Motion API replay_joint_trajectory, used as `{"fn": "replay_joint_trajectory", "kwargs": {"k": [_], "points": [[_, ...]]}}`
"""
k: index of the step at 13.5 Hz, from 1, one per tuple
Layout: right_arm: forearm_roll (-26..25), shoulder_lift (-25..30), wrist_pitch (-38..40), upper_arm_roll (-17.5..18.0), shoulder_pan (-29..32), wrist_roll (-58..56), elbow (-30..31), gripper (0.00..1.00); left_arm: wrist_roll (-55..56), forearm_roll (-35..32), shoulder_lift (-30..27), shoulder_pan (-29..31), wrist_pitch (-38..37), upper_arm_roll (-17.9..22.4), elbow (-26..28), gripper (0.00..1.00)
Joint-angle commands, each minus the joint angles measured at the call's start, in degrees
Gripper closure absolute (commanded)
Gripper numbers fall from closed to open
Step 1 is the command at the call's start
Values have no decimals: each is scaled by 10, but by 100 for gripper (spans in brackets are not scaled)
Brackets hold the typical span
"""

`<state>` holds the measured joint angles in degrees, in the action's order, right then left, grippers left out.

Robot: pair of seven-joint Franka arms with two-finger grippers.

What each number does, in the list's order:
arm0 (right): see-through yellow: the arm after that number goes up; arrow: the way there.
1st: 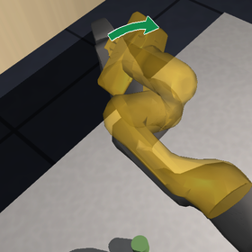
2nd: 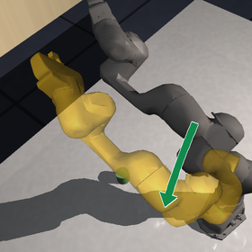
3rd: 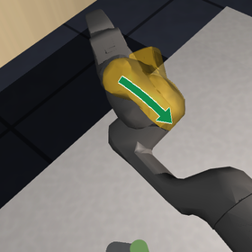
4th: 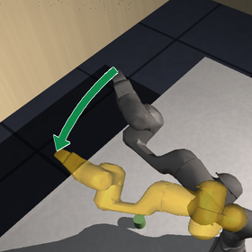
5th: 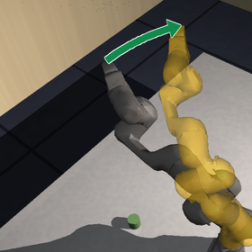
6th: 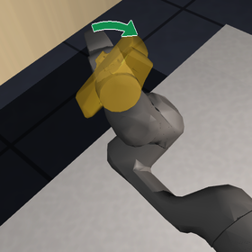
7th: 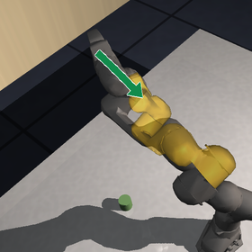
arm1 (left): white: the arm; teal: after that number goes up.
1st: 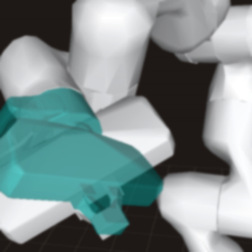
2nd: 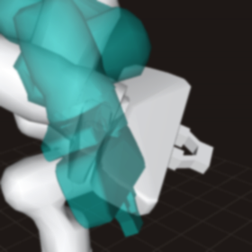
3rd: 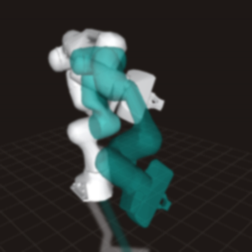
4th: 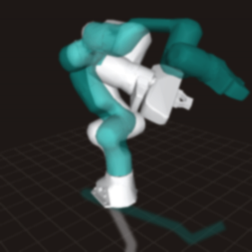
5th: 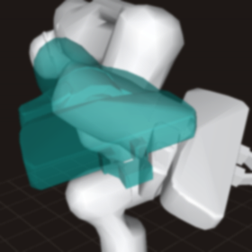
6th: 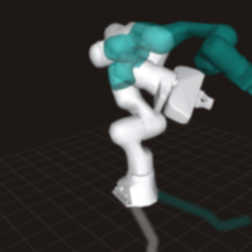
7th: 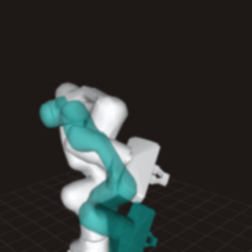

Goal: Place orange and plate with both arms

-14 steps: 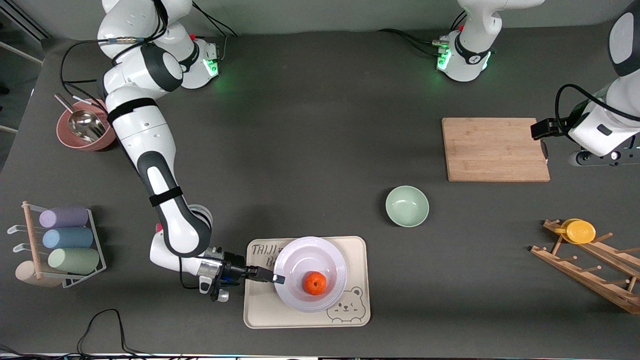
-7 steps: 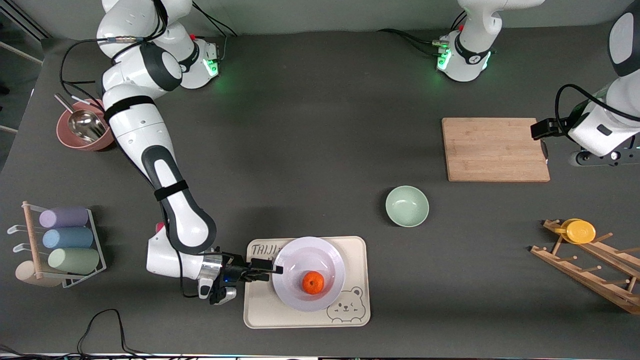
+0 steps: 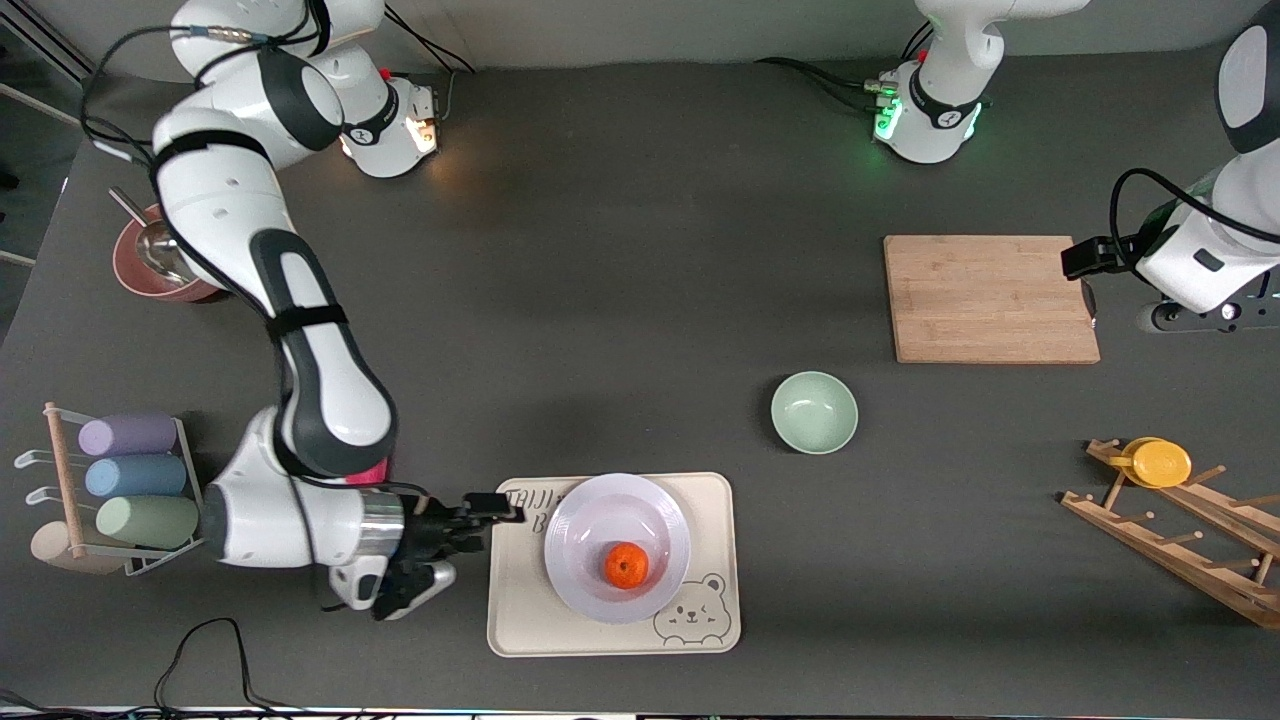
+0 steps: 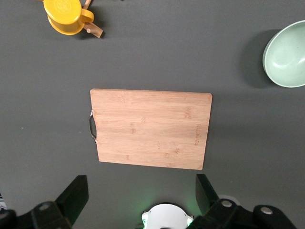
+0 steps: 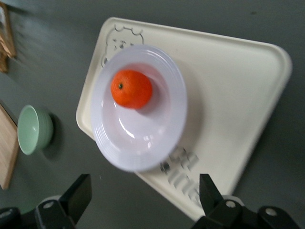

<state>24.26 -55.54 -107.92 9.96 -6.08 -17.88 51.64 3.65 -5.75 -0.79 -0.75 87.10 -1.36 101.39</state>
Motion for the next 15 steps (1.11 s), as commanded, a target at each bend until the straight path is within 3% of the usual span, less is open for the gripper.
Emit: {"fn": "replay_joint_trajectory", "kwargs": {"k": [1, 4, 6, 8, 10, 12, 15], "points": [[-46, 89, 99, -61, -1, 23, 36, 0, 0, 2, 4, -6, -4, 4, -10, 0], [-146, 182, 165, -77, -1, 26, 85, 0, 0, 2, 4, -6, -4, 4, -10, 0], [-180, 247, 196, -78, 1, 37, 138, 0, 0, 2, 4, -7, -3, 4, -11, 0], [-190, 326, 212, -82, 12, 70, 212, 0, 0, 2, 4, -7, -3, 4, -11, 0], [-260, 413, 218, -78, 12, 144, 305, 0, 0, 2, 4, -7, -4, 4, -10, 0], [-265, 482, 224, -74, 12, 219, 378, 0, 0, 2, 4, -7, -3, 4, -11, 0], [-258, 529, 157, -73, 27, 232, 458, 0, 0, 2, 4, -7, -3, 4, -11, 0]]}}
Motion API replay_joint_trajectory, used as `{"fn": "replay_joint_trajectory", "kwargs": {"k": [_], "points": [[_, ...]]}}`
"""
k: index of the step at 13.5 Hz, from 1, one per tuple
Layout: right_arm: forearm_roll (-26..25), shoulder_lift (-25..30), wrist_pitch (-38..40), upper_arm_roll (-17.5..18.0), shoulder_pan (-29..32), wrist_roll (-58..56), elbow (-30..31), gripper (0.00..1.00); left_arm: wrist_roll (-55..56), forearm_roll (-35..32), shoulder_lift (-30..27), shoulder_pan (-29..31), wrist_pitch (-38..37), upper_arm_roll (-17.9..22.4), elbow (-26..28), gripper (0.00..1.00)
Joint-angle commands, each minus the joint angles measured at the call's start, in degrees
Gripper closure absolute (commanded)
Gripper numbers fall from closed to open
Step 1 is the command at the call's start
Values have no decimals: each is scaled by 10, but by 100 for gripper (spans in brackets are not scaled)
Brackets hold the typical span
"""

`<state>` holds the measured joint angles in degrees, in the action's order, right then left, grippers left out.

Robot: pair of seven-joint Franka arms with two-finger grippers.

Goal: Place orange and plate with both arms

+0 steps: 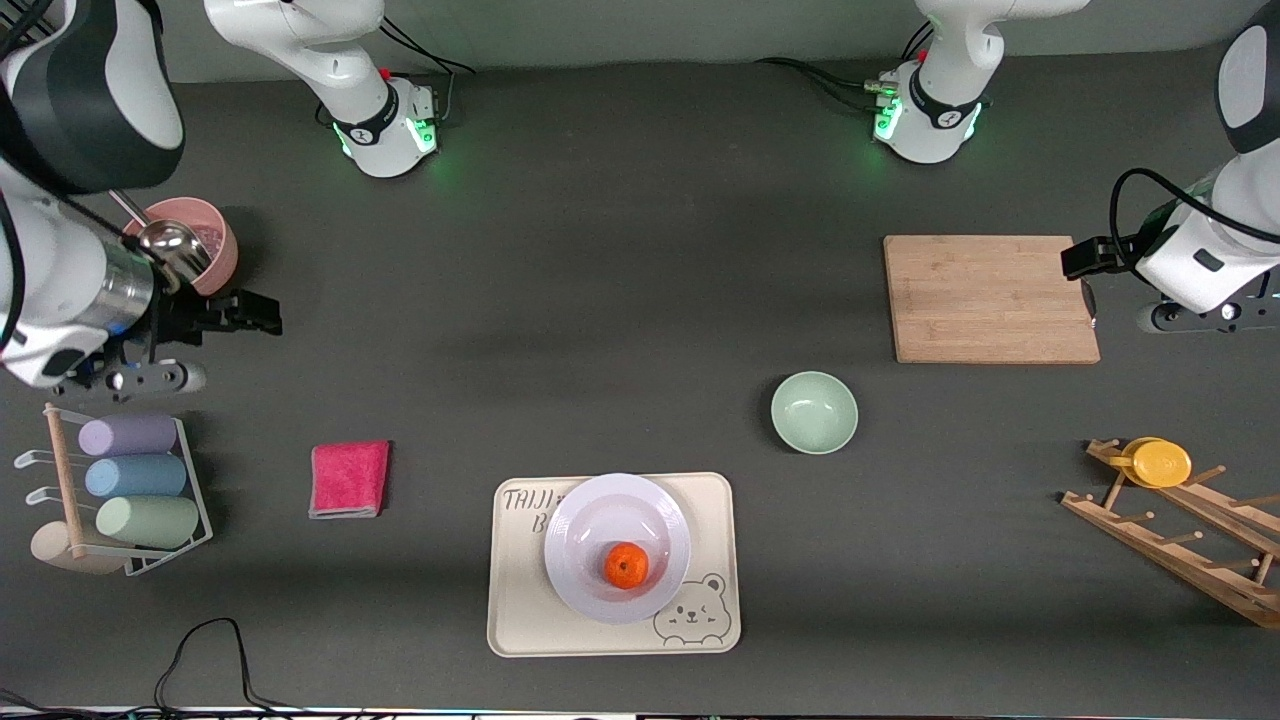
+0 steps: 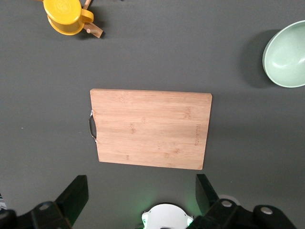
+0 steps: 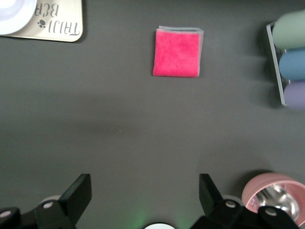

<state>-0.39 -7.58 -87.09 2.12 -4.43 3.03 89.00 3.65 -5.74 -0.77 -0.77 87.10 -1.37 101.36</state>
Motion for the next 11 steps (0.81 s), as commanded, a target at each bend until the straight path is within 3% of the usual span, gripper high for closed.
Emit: {"fn": "replay_joint_trajectory", "kwargs": {"k": [1, 5, 11], "points": [[-11, 65, -64, 5, 9, 22, 114, 0, 0, 2, 4, -6, -4, 4, -11, 0], [-3, 131, -149, 5, 18, -8, 228, 0, 0, 2, 5, -6, -3, 4, -11, 0], [-11, 112, -159, 4, -2, -14, 202, 0, -2, 2, 8, -5, 1, 4, -12, 0]]}}
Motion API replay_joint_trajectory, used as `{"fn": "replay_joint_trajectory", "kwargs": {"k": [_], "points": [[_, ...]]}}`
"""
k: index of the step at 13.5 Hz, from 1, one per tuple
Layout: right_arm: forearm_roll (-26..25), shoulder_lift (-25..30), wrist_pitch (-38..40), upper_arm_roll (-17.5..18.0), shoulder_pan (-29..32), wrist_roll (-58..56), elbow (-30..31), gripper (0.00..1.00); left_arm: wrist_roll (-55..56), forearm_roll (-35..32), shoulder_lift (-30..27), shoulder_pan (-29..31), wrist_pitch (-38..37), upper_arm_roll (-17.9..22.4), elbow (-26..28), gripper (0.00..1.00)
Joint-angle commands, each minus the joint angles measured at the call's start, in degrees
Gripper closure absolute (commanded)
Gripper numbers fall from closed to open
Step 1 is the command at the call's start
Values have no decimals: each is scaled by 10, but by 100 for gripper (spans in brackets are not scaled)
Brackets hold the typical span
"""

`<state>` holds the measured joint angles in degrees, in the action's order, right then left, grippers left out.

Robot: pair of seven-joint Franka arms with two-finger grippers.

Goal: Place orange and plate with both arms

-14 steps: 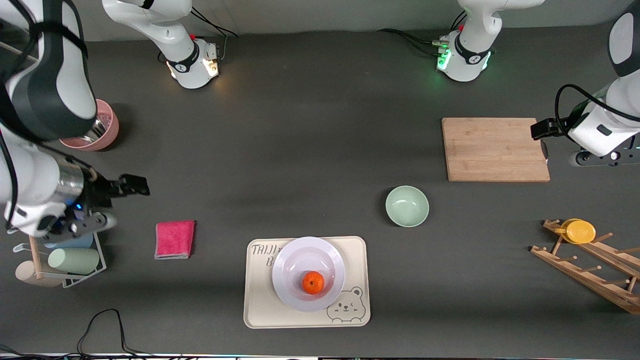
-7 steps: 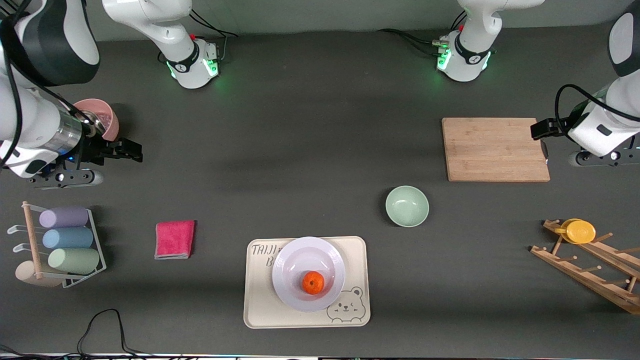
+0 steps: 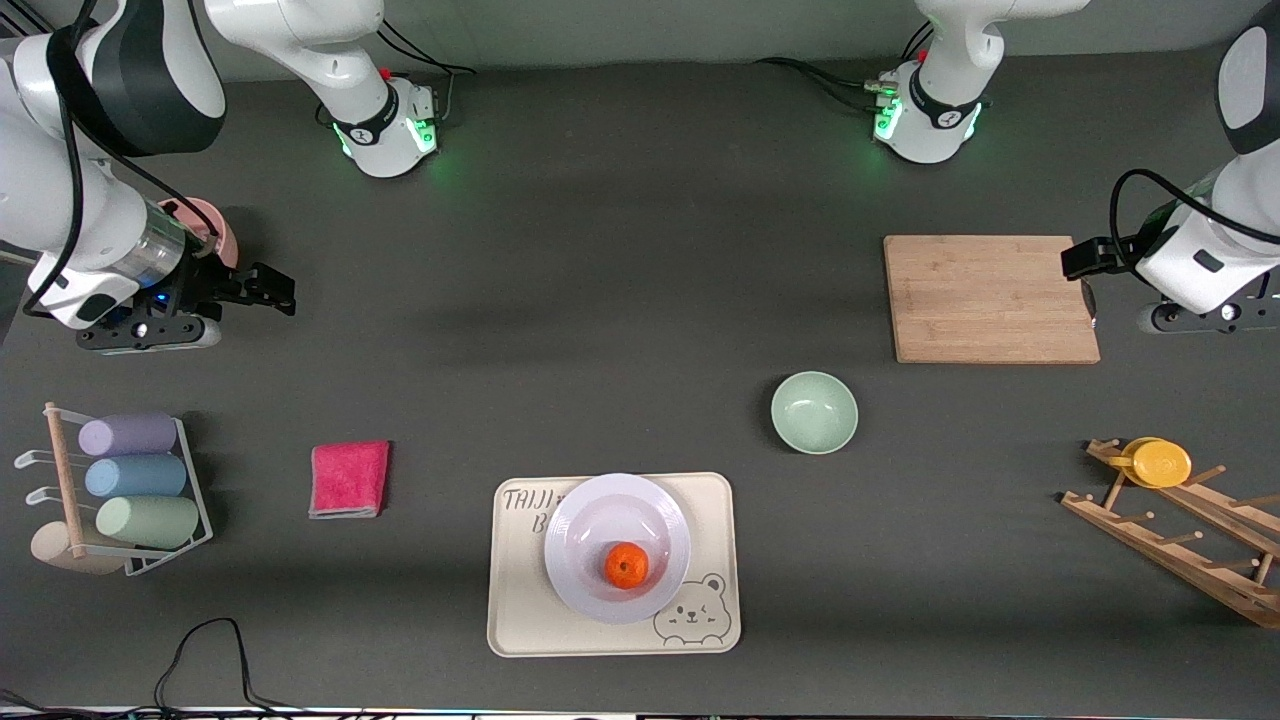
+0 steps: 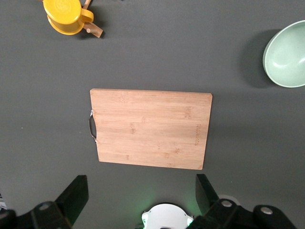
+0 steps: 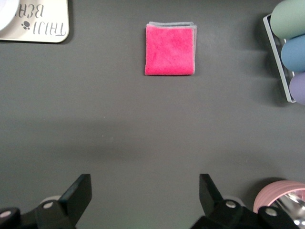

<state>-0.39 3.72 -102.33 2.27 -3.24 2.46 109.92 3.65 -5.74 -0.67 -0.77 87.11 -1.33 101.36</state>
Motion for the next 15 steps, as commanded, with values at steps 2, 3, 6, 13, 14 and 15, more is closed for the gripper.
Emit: {"fn": "replay_joint_trajectory", "kwargs": {"k": [2, 3, 6, 13, 14, 15], "points": [[-11, -6, -6, 4, -20, -6, -17, 0, -2, 2, 8, -5, 4, 4, -13, 0], [-11, -5, -5, 5, -22, -3, -15, 0, -2, 2, 8, -5, 4, 4, -13, 0], [-12, -7, -19, 4, -29, -4, -16, 0, -5, 18, -40, 1, 3, 11, -4, 0], [-12, -4, -16, 0, -30, 0, -44, 0, -8, 47, -68, 1, -40, 26, -18, 0], [-12, -6, 1, -1, -29, -4, -50, 0, -8, 53, -65, 9, -45, 26, -27, 0], [-12, -6, 12, -1, -29, -5, -52, 0, -8, 53, -64, 8, -47, 25, -30, 0]]}}
